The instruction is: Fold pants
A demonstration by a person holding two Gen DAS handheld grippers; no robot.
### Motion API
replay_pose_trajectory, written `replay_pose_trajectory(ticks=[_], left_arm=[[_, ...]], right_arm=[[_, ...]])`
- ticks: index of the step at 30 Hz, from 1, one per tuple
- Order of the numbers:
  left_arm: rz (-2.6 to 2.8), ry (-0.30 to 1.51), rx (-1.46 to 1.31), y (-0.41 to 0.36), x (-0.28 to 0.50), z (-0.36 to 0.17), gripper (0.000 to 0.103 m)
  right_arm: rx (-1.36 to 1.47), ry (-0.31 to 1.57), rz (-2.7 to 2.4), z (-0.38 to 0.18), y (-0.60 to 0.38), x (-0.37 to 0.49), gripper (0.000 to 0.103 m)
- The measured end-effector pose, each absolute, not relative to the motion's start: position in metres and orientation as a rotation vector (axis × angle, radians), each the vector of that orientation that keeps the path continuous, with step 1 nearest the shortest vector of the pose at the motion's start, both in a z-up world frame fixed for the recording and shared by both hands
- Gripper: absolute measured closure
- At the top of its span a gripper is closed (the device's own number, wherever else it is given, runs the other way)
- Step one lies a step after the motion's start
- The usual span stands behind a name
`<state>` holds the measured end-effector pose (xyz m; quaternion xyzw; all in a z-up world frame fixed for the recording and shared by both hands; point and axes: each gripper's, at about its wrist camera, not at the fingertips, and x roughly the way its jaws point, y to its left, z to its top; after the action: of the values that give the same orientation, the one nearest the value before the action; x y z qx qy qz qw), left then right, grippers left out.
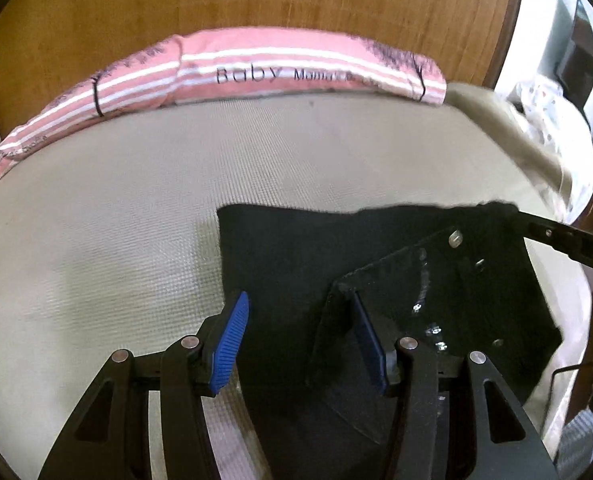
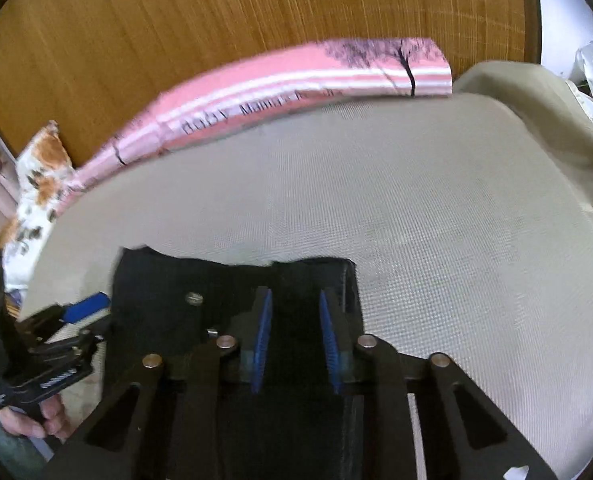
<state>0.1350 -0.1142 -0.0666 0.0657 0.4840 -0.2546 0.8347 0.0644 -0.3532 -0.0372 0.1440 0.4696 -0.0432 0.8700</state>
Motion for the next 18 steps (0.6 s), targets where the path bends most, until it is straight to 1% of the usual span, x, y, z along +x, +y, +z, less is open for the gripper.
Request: replay_pose_trajectory(ticks=[4,11,14,15,17,18], left_arm=[[-0.536,1.021,0.192,-0.121,0.134,-0.078,0.047],[-0.528,1.021,0.205,-0.123,0.135,-0.079,0.047],[-0.518,1.022,0.198,-0.120,0.131,-0.078,0.045],[-0.513,1.024,0.189,-0.116,0.129,-0.078,0.045],[-0.504,1.028,0.178,-0.111,0.125,-0.079,0.044],[-0.501,1.032,0.176,-0.109,0.123,-0.079,0.043]], right_arm=[[0.305,1.018,-0.081,-0.059,-0.354,0.069,0.086],[0.307,1.020,-0.074,-0.059,-0.356,0.067,0.086],[0.302,1.016,-0.068,-0.058,-0.354,0.060,0.083],[0.302,1.016,-0.070,-0.058,-0.355,0.057,0.080],[0.297,1.015,-0.073,-0.059,-0.355,0.050,0.070],[0.282,1.020,-0.093,-0.060,-0.356,0.045,0.060]])
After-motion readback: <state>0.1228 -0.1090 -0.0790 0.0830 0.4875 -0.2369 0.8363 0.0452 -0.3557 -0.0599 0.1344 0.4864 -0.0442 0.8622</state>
